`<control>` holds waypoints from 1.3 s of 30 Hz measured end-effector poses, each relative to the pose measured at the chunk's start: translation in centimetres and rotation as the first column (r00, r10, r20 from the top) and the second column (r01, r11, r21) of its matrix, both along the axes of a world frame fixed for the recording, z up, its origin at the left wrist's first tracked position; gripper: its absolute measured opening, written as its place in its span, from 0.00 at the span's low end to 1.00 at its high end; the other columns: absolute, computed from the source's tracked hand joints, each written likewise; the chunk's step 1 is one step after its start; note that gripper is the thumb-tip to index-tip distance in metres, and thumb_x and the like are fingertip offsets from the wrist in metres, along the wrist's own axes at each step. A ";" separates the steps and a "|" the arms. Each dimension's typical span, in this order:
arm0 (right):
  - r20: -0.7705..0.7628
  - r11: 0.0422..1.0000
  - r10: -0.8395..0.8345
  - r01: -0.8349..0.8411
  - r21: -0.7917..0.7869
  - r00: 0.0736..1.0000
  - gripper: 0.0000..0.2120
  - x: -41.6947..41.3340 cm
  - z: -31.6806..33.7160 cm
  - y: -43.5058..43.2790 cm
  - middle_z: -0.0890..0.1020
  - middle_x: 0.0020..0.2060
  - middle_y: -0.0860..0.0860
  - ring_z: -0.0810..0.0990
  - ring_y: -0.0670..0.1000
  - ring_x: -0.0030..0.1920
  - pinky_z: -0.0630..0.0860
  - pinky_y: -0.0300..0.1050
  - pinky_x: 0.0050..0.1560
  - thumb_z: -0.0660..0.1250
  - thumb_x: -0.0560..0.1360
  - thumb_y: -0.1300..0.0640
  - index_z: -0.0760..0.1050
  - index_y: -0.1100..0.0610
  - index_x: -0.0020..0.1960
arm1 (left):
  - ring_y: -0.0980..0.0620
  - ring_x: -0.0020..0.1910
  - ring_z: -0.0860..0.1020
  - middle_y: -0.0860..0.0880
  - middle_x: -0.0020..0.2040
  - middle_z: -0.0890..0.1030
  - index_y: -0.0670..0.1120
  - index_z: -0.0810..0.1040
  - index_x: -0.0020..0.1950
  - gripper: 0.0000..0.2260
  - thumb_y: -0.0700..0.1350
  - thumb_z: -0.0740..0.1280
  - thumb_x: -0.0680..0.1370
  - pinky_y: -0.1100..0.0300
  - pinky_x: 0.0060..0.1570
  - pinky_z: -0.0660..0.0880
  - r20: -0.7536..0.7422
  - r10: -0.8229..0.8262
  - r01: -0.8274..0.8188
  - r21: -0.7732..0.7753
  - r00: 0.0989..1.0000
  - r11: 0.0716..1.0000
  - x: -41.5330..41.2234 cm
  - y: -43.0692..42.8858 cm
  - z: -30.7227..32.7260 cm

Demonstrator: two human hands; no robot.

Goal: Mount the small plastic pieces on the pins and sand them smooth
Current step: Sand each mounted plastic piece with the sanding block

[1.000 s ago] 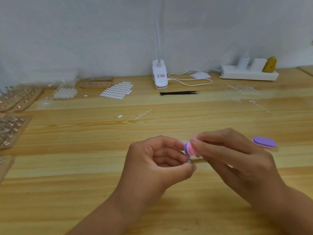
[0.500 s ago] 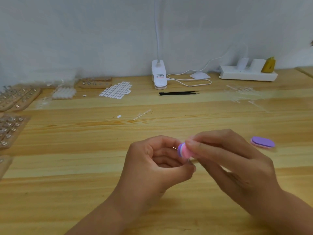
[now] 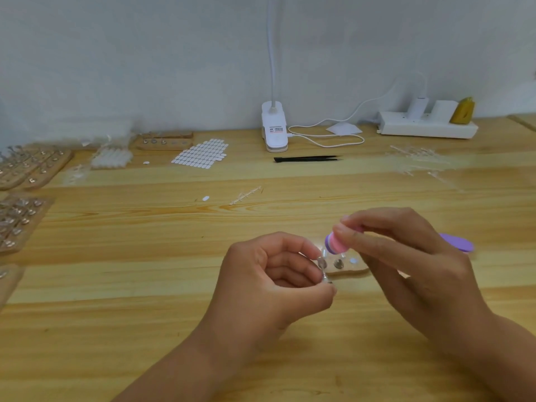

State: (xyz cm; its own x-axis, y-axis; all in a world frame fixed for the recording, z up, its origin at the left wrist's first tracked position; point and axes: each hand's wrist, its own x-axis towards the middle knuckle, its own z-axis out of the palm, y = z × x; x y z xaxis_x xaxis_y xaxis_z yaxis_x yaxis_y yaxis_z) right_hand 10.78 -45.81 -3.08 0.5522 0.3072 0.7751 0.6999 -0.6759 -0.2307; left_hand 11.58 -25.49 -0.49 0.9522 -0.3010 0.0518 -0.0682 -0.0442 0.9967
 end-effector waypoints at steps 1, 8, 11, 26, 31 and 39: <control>0.008 1.000 0.013 -0.014 0.015 1.000 0.18 -0.1 0.0 0.2 0.81 0.56 0.55 0.82 0.54 0.56 0.77 0.48 0.54 0.68 0.75 0.71 0.78 0.61 0.63 | 0.55 0.30 0.80 0.48 0.32 0.83 0.48 0.84 0.41 0.13 0.37 0.77 0.60 0.64 0.35 0.78 0.002 -0.008 0.008 -0.002 1.000 1.000 0.0 0.0 0.0; -0.006 0.997 -0.051 0.052 0.055 0.999 0.14 0.1 0.1 0.2 0.82 0.53 0.53 0.81 0.48 0.55 0.77 0.40 0.56 0.70 0.75 0.68 0.80 0.59 0.60 | 0.55 0.34 0.81 0.48 0.35 0.84 0.48 0.84 0.42 0.14 0.40 0.81 0.60 0.64 0.36 0.78 0.072 -0.066 0.072 -0.076 0.995 0.995 0.1 0.4 -0.1; -0.007 0.984 -0.028 0.028 0.175 1.000 0.12 -0.6 0.6 0.9 0.81 0.54 0.48 0.79 0.40 0.56 0.71 0.28 0.56 0.70 0.77 0.62 0.78 0.54 0.59 | 0.53 0.39 0.81 0.47 0.40 0.84 0.47 0.84 0.45 0.13 0.42 0.80 0.62 0.60 0.39 0.79 0.084 -0.125 0.138 -0.169 0.989 0.976 0.3 0.5 -0.1; 0.020 0.981 -0.090 0.085 0.177 0.996 0.13 -0.6 0.6 0.9 0.80 0.52 0.47 0.75 0.34 0.59 0.67 0.25 0.59 0.68 0.76 0.61 0.75 0.53 0.59 | 0.54 0.43 0.77 0.50 0.44 0.81 0.47 0.84 0.52 0.13 0.44 0.77 0.69 0.61 0.38 0.76 -0.024 -0.326 0.295 -0.364 0.945 0.883 1.0 0.5 -0.7; 0.126 0.993 -0.015 -0.001 0.121 0.992 0.14 -1.1 0.2 1.4 0.78 0.56 0.46 0.77 0.39 0.60 0.69 0.30 0.62 0.68 0.78 0.62 0.74 0.56 0.62 | 0.52 0.44 0.78 0.47 0.47 0.82 0.44 0.83 0.54 0.18 0.47 0.79 0.67 0.60 0.39 0.77 -0.064 -0.331 0.283 -0.381 0.942 0.880 1.0 0.4 -0.7; -0.031 0.971 -0.086 0.091 0.219 0.996 0.13 0.1 0.1 0.4 0.79 0.54 0.46 0.79 0.42 0.55 0.70 0.30 0.58 0.68 0.77 0.62 0.76 0.53 0.60 | 0.48 0.45 0.83 0.43 0.45 0.85 0.45 0.83 0.58 0.14 0.40 0.75 0.73 0.60 0.38 0.78 -0.095 -0.247 0.191 -0.394 0.964 0.899 1.1 0.5 -0.6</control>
